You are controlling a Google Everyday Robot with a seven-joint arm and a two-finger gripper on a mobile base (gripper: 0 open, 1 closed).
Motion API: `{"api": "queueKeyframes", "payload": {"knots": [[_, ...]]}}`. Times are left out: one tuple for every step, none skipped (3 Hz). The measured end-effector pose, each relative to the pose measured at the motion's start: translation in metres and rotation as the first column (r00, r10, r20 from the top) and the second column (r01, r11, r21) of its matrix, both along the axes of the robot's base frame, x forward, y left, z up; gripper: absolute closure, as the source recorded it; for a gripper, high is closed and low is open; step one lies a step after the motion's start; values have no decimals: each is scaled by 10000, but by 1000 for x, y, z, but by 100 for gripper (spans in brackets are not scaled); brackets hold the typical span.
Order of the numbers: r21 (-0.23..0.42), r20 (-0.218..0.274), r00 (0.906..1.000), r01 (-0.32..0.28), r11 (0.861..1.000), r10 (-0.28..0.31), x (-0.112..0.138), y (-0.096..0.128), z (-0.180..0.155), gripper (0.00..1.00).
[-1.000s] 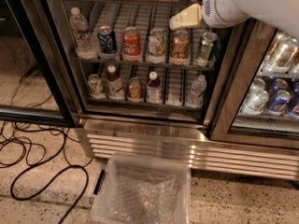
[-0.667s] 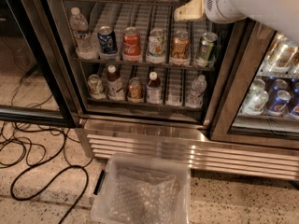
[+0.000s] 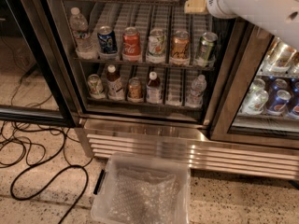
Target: Pick redbull can from top shelf of fridge
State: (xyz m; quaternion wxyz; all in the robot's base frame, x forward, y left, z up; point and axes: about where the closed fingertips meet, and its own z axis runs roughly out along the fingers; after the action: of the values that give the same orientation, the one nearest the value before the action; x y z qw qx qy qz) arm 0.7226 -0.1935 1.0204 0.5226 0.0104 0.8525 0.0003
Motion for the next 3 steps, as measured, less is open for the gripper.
{"api": "queueKeyframes", "payload": {"knots": [[-19, 298, 9994, 200, 9998, -199, 9, -3, 7, 16], [-34, 599, 9981, 162, 9999, -160, 16, -1, 17, 19], [-44, 815, 9966, 104, 9999, -100, 21, 3, 25, 22]]}}
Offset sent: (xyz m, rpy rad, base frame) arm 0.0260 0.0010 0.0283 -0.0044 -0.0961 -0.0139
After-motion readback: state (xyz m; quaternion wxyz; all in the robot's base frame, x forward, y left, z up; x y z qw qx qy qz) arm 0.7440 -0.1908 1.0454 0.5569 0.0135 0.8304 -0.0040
